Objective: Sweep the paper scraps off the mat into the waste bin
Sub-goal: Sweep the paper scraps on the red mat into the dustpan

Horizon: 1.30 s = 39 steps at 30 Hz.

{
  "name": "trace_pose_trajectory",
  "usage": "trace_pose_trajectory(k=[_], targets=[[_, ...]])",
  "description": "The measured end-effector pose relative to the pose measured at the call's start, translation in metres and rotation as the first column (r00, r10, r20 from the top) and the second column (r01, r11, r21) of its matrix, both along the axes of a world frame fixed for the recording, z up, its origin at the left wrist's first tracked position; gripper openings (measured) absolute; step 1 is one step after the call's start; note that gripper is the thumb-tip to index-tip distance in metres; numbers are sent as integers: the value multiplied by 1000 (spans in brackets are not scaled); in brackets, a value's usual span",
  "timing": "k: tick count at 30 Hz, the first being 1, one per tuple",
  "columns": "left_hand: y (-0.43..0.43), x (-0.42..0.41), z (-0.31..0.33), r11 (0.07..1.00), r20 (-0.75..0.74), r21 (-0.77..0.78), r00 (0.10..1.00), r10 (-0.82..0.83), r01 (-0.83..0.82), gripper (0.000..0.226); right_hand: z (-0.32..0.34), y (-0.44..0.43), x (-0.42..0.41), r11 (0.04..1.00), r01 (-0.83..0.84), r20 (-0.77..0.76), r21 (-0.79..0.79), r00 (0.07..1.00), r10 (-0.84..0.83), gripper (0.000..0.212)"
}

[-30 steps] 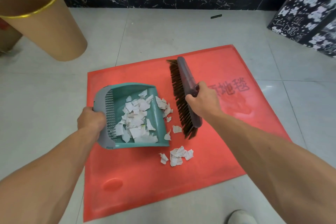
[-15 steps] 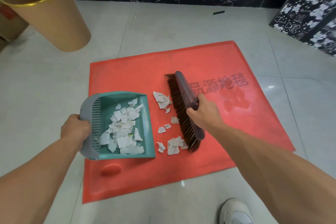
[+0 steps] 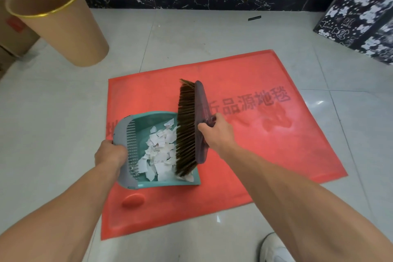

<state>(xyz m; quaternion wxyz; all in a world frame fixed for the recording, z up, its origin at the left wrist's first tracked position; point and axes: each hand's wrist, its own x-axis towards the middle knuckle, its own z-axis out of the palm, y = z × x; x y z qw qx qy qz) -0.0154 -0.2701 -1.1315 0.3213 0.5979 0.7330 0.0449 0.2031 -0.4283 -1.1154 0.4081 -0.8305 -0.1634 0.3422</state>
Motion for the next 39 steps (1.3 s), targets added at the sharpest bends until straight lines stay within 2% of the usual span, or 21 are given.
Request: trace_pose_trajectory(k=[6, 10, 13, 17, 25, 31, 34, 39], targets=[[12, -14, 1, 999, 23, -24, 999, 45, -44, 31, 16, 0, 34, 999, 26, 170, -30, 985, -21, 19], [25, -18, 2, 996, 54, -17, 994, 92, -91, 35, 21, -2, 59, 991, 43, 342, -130, 940, 4, 23], [35, -13, 4, 994, 55, -2, 993, 109, -109, 33, 20, -4, 73, 973, 35, 405, -229, 912, 63, 23], [45, -3, 1, 996, 78, -41, 994, 78, -75, 34, 5, -7, 76, 954, -18, 356, -299, 925, 129, 22], [35, 29, -13, 998, 142, -46, 988, 52, -46, 42, -12, 19, 41, 964, -200, 241, -177, 940, 240, 28], [36, 34, -15, 998, 148, -50, 987, 54, -47, 43, -4, 33, 31, 963, -246, 133, -110, 956, 260, 23], [37, 28, -14, 998, 133, -35, 990, 54, -50, 41, 0, 31, 33, 974, -213, 143, -78, 964, 222, 22], [46, 10, -7, 999, 68, -24, 997, 45, -43, 36, 2, 24, 49, 993, -76, 251, -96, 963, 98, 24]])
